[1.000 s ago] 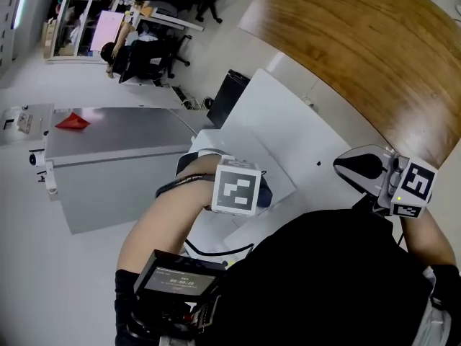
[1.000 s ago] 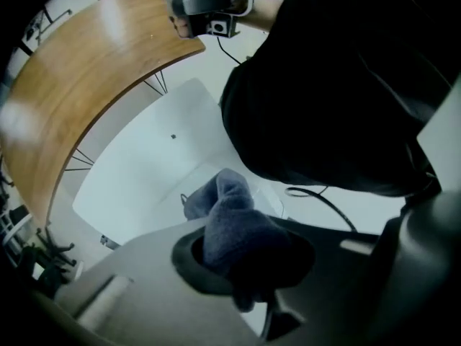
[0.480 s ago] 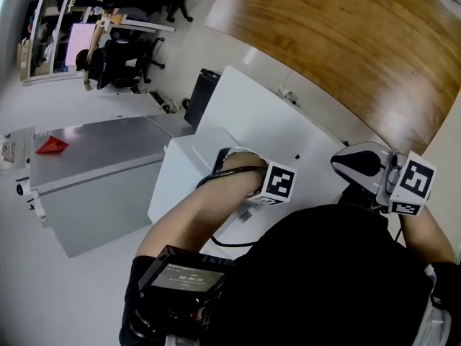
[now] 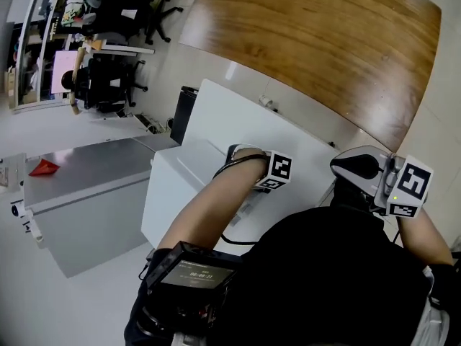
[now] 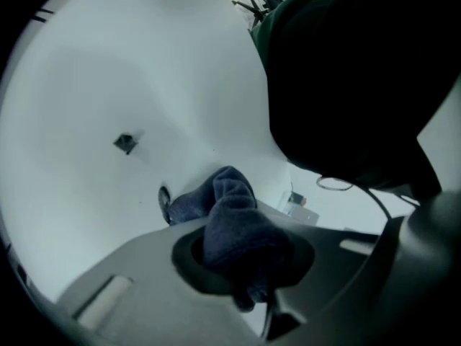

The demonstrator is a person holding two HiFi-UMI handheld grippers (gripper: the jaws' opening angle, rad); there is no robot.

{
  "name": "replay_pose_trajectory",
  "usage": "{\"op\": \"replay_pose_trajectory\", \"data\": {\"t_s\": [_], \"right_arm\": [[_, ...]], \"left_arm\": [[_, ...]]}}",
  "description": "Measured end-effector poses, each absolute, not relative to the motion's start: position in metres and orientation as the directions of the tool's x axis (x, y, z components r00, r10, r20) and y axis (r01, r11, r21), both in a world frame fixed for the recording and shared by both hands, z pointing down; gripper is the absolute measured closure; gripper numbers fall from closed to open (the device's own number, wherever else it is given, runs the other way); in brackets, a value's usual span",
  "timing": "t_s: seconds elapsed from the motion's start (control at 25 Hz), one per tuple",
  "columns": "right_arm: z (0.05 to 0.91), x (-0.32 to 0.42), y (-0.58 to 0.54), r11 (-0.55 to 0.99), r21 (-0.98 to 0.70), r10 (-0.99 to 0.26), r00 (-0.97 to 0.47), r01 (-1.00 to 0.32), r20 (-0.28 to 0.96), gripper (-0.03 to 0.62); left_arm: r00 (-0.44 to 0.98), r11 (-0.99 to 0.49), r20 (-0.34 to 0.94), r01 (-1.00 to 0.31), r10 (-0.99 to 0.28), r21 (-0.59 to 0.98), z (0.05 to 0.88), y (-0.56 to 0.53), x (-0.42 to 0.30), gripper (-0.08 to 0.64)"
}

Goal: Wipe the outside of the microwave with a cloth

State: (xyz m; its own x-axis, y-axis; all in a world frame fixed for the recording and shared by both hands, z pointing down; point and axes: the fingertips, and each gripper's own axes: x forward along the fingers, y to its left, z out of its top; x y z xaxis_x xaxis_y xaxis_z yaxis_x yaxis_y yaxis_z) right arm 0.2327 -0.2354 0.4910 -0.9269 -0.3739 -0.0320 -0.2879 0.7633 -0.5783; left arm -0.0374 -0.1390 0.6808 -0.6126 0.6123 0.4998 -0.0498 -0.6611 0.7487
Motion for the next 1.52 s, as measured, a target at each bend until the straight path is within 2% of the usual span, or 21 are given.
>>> {"op": "replay_pose_trajectory", "data": {"t_s": [0.12,0.2,0.28,0.4,0.52,0.64,0.8,0.96,1.04,1.28,1.52], "right_arm": [[0.454,0.208,-0.226,0.826,-0.509,-0.323,-0.943,-0.242,-0.075,0.588],[0.431,0.188,-0.218,0.864,-0.458,-0.282,-0.955,-0.211,-0.093,0.588],[0.41,0.162,-0.2,0.888,-0.422,-0.247,-0.964,-0.184,-0.1,0.588],[0.378,0.115,-0.157,0.921,-0.365,-0.184,-0.977,-0.134,-0.108,0.588],[0.356,0.072,-0.102,0.961,-0.266,-0.106,-0.989,-0.076,-0.102,0.588],[0.355,0.054,-0.059,0.973,-0.228,-0.066,-0.994,-0.044,-0.09,0.588],[0.346,0.069,-0.061,0.968,-0.249,-0.014,-0.999,-0.004,-0.036,0.588],[0.304,0.003,-0.012,0.972,-0.235,-0.035,-0.999,-0.031,-0.015,0.588],[0.294,-0.002,0.006,0.975,-0.221,-0.038,-0.999,-0.034,-0.016,0.588],[0.282,0.044,0.029,0.984,-0.169,0.054,-0.998,0.06,-0.04,0.588],[0.328,0.129,0.055,0.974,-0.164,0.163,-0.986,0.156,0.03,0.588]], "left_arm": [[-0.407,-0.814,0.74,-0.013,0.535,0.581,0.644,-0.158,-0.004,0.506],[-0.199,-0.921,0.903,0.008,0.38,0.389,0.593,-0.181,0.022,0.506],[0.026,-0.981,0.981,-0.011,0.191,0.192,0.529,-0.19,0.036,0.506],[0.326,-0.987,0.942,-0.156,-0.077,-0.026,0.434,-0.165,0.023,0.506],[0.472,-0.933,0.829,-0.326,-0.3,-0.152,0.383,-0.107,-0.024,0.505],[0.494,-0.865,0.746,-0.452,-0.446,-0.218,0.382,-0.055,-0.061,0.505],[0.527,-0.739,0.575,-0.636,-0.626,-0.221,0.373,-0.042,-0.062,0.505],[0.564,-0.668,0.434,-0.733,-0.702,-0.128,0.35,0.033,-0.148,0.505],[0.569,-0.631,0.386,-0.775,-0.726,-0.044,0.354,0.076,-0.158,0.505],[0.481,-0.464,0.262,-0.876,-0.837,0.127,0.374,0.15,-0.105,0.505],[0.337,-0.28,0.153,-0.91,-0.929,0.304,0.395,0.172,-0.02,0.503]]}}
